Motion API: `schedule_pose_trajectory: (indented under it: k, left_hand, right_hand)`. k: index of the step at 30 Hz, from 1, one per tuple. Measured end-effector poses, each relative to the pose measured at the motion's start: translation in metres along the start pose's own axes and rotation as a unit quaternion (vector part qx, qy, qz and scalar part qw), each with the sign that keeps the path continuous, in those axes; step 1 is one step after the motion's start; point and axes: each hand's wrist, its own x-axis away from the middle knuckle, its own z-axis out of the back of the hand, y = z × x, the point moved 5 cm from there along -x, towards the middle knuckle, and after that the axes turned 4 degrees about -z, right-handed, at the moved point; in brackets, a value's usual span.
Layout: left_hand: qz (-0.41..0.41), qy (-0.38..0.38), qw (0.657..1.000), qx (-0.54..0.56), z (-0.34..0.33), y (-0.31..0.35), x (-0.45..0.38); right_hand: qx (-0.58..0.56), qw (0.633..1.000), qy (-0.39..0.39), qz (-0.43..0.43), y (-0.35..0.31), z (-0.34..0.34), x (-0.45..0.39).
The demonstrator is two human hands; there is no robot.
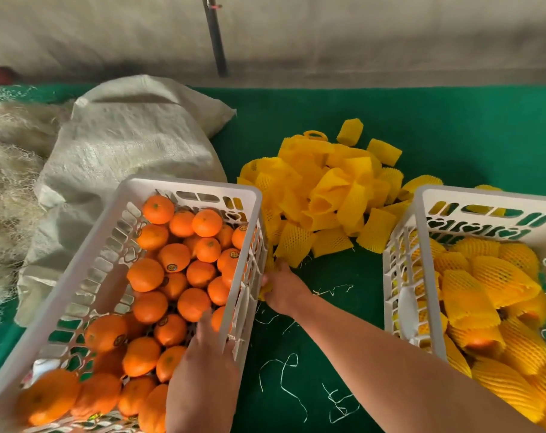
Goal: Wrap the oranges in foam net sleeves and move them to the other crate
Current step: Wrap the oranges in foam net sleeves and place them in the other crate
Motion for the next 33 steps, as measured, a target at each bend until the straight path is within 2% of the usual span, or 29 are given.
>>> schedule_pose_trajectory:
  k: [2, 7, 13, 16, 19, 21, 25, 27, 30, 33]
  left_hand:
    - [0.05, -0.007, 0.999, -0.003, 0.002, -0.002, -0.004]
    - [0.046, -0.058, 0.996, -0.041, 0.004, -0.003, -0.011]
    - [0.046, -0.076, 0.995, -0.052, 0.022, -0.001, -0.017]
    - [0.053, -0.067, 0.996, -0.035, 0.036, -0.005, -0.019]
    - [0.043, -0.063, 0.997, -0.03, 0.038, -0.004, -0.017]
    - [0.043, -0.059, 0.997, -0.03, 0.033, -0.003, -0.016]
    - [0.035, -0.061, 0.996, -0.058, 0.014, -0.002, -0.015]
    - [0.032, -0.059, 0.995, -0.073, 0.008, -0.001, -0.014]
    - [0.029, -0.04, 0.996, -0.076, 0.005, -0.003, -0.011]
    - [0.026, -0.048, 0.996, -0.076, 0.005, -0.001, -0.008]
  right_hand:
    - [-0.02, 1.0, 0.02, -0.003, 0.004, -0.005, -0.001]
    - [-0.152, 0.986, 0.051, -0.051, 0.017, -0.008, 0.0]
    - [-0.348, 0.923, 0.08, -0.146, 0.034, -0.001, 0.002]
    - [-0.351, 0.915, 0.09, -0.179, 0.047, 0.006, 0.01]
    - [-0.259, 0.941, 0.075, -0.204, 0.063, 0.026, 0.019]
    - [-0.225, 0.952, 0.064, -0.199, 0.069, 0.044, 0.028]
    - [-0.249, 0.954, 0.061, -0.158, 0.068, 0.079, 0.055]
    - [-0.317, 0.937, 0.068, -0.13, 0.065, 0.092, 0.072]
    - [-0.464, 0.878, 0.068, -0.091, 0.054, 0.097, 0.097]
    - [-0.543, 0.836, 0.042, -0.073, 0.044, 0.09, 0.113]
